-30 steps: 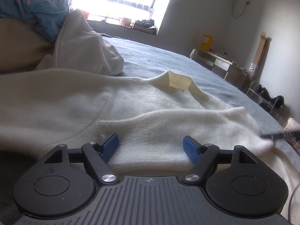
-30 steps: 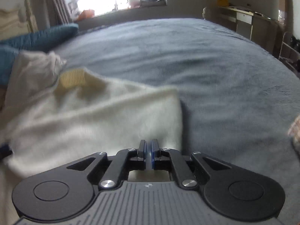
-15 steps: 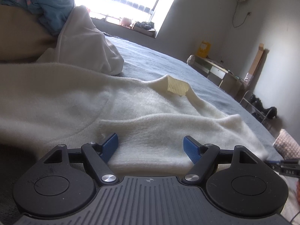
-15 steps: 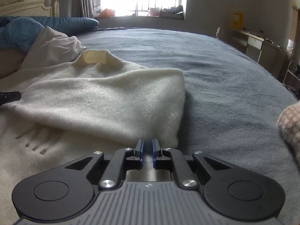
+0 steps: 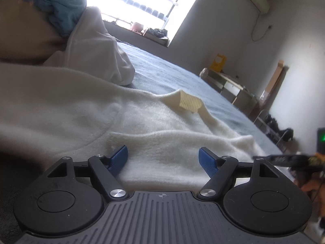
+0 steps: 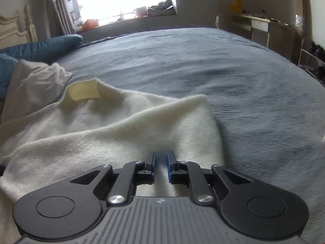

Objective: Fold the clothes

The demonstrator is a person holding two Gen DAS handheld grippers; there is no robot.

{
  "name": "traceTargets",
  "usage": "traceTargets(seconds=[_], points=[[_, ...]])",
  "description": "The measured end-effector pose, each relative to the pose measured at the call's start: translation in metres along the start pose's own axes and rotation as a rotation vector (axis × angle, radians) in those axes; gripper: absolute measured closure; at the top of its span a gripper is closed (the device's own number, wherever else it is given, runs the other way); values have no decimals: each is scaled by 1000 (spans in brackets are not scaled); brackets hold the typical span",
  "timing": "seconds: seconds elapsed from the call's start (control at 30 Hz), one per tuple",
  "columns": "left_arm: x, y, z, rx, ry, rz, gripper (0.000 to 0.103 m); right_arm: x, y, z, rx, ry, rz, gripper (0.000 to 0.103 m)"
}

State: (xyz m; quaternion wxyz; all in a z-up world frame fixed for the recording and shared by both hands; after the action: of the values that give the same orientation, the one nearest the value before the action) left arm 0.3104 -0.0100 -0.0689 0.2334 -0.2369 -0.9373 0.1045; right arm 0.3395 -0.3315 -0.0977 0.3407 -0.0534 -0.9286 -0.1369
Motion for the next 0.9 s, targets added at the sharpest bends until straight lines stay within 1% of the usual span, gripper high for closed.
traceTargets(seconds=[0.1,0.23,0.27,0.3,0.33,0.4,0.47,0.53,0.57,0.63,0.7,0.73,0.83,0.9], points=[[11,13,-6,79,-29,3,24,-8,59,15,124,-12,-33,90],[30,31,-21,139,-83,-43,24,-20,134,33,176,4,-100,90],[37,36,-26,142,-110,-56,24,-22,150,38,186,5,-117,94],[43,40,-32,146,-138,-69,24,-23,164,42,197,3,-129,95],[50,44,-37,147,-166,-80,24,-24,177,45,210,-3,-137,99],[61,50,-45,148,-216,-100,22,-23,200,50,237,-24,-139,99],[70,54,-52,147,-258,-116,21,-20,214,54,248,-43,-137,99],[73,55,-54,137,-274,-133,21,-14,229,59,285,-74,-134,99],[72,56,-54,137,-275,-136,21,-10,236,61,302,-87,-149,99],[70,56,-53,138,-266,-135,21,0,245,62,324,-108,-205,100],[64,56,-51,132,-248,-129,21,10,245,57,330,-150,-201,99],[62,54,-49,119,-236,-125,21,14,239,53,313,-156,-205,99],[50,43,-41,60,-187,-89,21,29,200,37,241,-160,-189,99],[40,32,-35,22,-143,-52,21,43,159,28,196,-171,-152,98]])
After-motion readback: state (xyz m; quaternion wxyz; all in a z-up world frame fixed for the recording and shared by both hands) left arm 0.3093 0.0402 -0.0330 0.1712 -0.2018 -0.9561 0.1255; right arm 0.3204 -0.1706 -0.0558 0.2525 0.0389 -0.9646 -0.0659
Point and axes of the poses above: each gripper's, at about its wrist camera, not at the fingertips, and x roughly against the way its jaws point, y to its left, z to its underside, the point moved 5 cm from there along -x, roughly the way its jaws point, and after that the axes turned 11 degrees about -x, right-handed, at the moved point
